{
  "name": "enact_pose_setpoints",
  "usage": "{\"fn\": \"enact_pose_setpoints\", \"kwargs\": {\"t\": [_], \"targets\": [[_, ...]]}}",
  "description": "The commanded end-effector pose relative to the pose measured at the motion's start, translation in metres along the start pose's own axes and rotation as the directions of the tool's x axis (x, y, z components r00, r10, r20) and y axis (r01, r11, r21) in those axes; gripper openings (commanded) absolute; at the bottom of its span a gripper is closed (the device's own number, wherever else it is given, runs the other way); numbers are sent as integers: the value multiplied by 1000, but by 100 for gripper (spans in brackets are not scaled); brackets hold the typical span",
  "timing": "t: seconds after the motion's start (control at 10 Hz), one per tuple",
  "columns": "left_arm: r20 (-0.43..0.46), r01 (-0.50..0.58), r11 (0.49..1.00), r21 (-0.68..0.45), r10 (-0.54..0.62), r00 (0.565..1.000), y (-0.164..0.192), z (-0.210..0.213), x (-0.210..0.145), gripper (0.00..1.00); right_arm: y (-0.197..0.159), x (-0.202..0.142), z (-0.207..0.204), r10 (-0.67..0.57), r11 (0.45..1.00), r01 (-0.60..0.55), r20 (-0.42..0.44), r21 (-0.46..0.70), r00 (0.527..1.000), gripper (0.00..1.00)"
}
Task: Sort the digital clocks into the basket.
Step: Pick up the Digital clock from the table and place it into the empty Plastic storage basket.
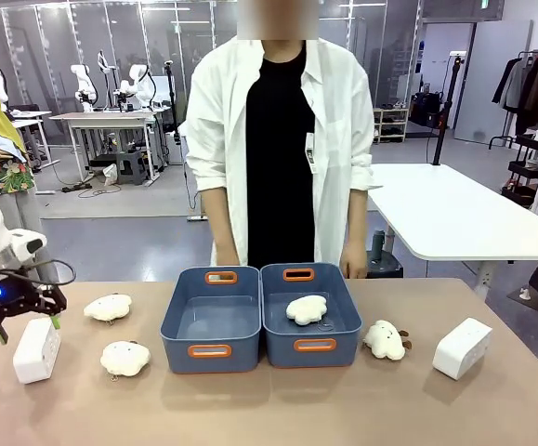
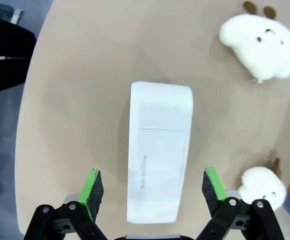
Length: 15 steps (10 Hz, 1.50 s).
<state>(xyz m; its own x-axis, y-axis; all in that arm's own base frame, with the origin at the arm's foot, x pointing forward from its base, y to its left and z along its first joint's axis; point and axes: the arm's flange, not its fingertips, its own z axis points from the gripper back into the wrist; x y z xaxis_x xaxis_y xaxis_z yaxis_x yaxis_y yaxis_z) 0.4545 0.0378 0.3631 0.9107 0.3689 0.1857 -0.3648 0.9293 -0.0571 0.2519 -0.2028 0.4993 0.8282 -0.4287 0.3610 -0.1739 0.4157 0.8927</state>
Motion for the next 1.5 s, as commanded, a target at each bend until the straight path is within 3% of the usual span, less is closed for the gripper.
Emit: {"fn": "enact_pose_setpoints", "kwargs": {"t": [0.0,0.4,0.5,0.6,0.8,1.1,1.4], "targets": [[10,2,999,32,-2,1000,-4,-17,-8,100,2,-2,3,12,1000,-12,3,12,1000,100],[49,17,1000,17,-18,999,-6,-39,-15,100,2,-2,3,12,1000,-12,3,12,1000,100],[57,26,999,29,-27,998,-5,-40,-14,79,2,-2,3,12,1000,-12,3,12,1000,100],[62,39,999,33,-41,997,-3,-40,-14,42,2,-2,3,12,1000,-12,3,12,1000,100],[62,49,998,46,-51,997,0,-38,-10,0,2,-2,3,12,1000,-12,3,12,1000,100],[67,71,996,52,-74,995,1,-34,-10,3,2,-2,3,12,1000,-12,3,12,1000,100],[41,129,991,34,-131,991,6,-9,-12,0,2,-2,3,12,1000,-12,3,12,1000,100]]}}
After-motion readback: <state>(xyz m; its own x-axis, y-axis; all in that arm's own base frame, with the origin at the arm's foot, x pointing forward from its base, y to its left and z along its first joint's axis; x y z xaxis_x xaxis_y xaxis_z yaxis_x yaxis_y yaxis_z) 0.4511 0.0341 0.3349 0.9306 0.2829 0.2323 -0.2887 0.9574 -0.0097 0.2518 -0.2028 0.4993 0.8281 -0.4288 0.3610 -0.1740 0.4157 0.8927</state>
